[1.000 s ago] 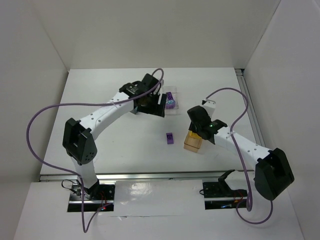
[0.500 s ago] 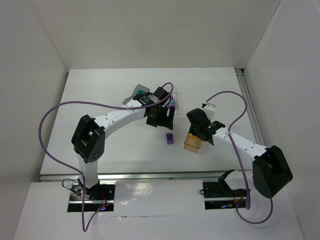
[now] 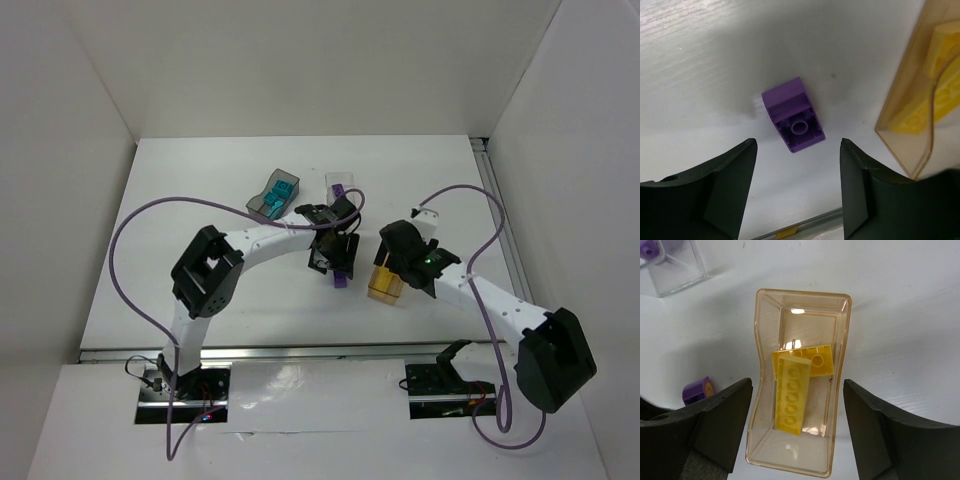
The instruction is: Sort the legos into containers by color
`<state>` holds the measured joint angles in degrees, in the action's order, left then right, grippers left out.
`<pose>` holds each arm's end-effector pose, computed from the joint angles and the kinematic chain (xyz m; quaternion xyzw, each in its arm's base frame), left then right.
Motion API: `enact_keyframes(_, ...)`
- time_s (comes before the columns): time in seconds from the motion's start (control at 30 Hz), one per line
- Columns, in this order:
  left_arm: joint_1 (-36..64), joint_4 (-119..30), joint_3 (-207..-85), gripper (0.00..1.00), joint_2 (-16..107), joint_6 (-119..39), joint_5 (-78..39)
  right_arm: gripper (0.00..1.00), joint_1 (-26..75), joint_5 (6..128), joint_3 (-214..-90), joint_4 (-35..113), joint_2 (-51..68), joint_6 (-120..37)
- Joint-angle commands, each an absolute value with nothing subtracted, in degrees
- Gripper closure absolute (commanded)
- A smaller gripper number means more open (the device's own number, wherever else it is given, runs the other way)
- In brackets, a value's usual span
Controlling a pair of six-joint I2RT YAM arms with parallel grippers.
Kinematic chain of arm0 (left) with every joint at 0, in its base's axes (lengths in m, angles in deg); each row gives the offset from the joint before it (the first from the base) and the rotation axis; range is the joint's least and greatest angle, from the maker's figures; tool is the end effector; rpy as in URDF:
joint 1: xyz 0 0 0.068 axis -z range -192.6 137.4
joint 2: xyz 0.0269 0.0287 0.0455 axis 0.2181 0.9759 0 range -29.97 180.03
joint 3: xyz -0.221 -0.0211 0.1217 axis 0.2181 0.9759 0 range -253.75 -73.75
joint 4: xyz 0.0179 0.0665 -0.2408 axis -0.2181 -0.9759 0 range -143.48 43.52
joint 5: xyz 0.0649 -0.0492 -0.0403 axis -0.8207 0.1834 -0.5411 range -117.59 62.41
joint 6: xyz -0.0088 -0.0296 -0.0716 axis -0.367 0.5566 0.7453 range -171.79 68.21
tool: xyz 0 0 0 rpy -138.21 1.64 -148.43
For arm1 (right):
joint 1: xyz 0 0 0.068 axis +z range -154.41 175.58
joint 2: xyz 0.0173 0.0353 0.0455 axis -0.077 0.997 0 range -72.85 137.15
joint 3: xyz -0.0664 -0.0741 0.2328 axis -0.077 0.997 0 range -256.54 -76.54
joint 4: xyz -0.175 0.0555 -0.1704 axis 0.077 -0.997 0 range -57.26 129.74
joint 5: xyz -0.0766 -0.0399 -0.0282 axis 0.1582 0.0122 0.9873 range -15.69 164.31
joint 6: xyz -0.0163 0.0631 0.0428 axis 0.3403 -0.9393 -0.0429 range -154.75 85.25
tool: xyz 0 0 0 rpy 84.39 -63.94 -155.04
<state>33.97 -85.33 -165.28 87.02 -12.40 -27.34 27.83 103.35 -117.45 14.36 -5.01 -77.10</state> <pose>0.2940 -0.3108 0.1578 0.0615 0.9730 -0.1531 0.1612 0.2236 0.1028 0.1823 0.1614 0.9055 0.0008 0.3925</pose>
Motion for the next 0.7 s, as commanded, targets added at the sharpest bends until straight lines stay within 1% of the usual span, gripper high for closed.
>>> enact_keyframes(0.0,33.63,-84.53,-167.53,0.28,88.85,-10.23,-29.26,0.19,27.58,106.91,-119.51,12.68,-9.47,-76.5)
enact_keyframes(0.07,33.63,-83.92,-168.23,0.28,90.61,-10.22,-29.26,0.19,27.58,106.92,-120.13,12.14,-10.79,-76.5)
enact_keyframes(0.17,34.16,-83.92,-169.37,0.33,92.62,-9.69,-29.96,0.19,27.58,106.92,-120.14,12.14,-10.8,-75.35)
enact_keyframes(0.2,34.16,-83.92,-169.38,0.38,92.64,-9.69,-30.57,0.19,27.58,106.31,-120.14,12.14,-10.8,-75.35)
enact_keyframes(0.33,34.16,-85.67,-170.61,0.53,93.52,-10.22,-32.69,0.19,27.58,106.3,-120.14,12.67,-9.74,-75.35)
enact_keyframes(0.37,34.16,-85.68,-170.61,0.59,92.82,-10.74,-33.65,0.19,27.58,105.78,-120.14,12.67,-9.74,-75.35)
enact_keyframes(0.43,34.16,-86.56,-171.83,0.64,90.81,-11.88,-35.84,0.19,27.58,105.77,-120.66,12.67,-9.74,-75.35)
enact_keyframes(0.47,33.29,-87.34,-172.88,0.69,90.01,-12.67,-36.64,0.19,27.58,105.77,-120.66,12.67,-9.74,-75.35)
enact_keyframes(0.5,32.76,-87.35,-173.5,0.71,89.39,-13.47,-37.34,0.19,27.58,106.47,-121.18,12.67,-10.35,-75.35)
enact_keyframes(0.57,31.27,-87.35,-175.34,0.71,88.86,-15.84,-39.27,0.19,27.58,107.18,-121.72,12.14,-11.14,-75.35)
enact_keyframes(0.67,28.1,-89.19,-181.57,0.71,90.25,-18.83,-39.28,0.19,27.05,107.18,-122.85,11.01,-11.76,-74.13)
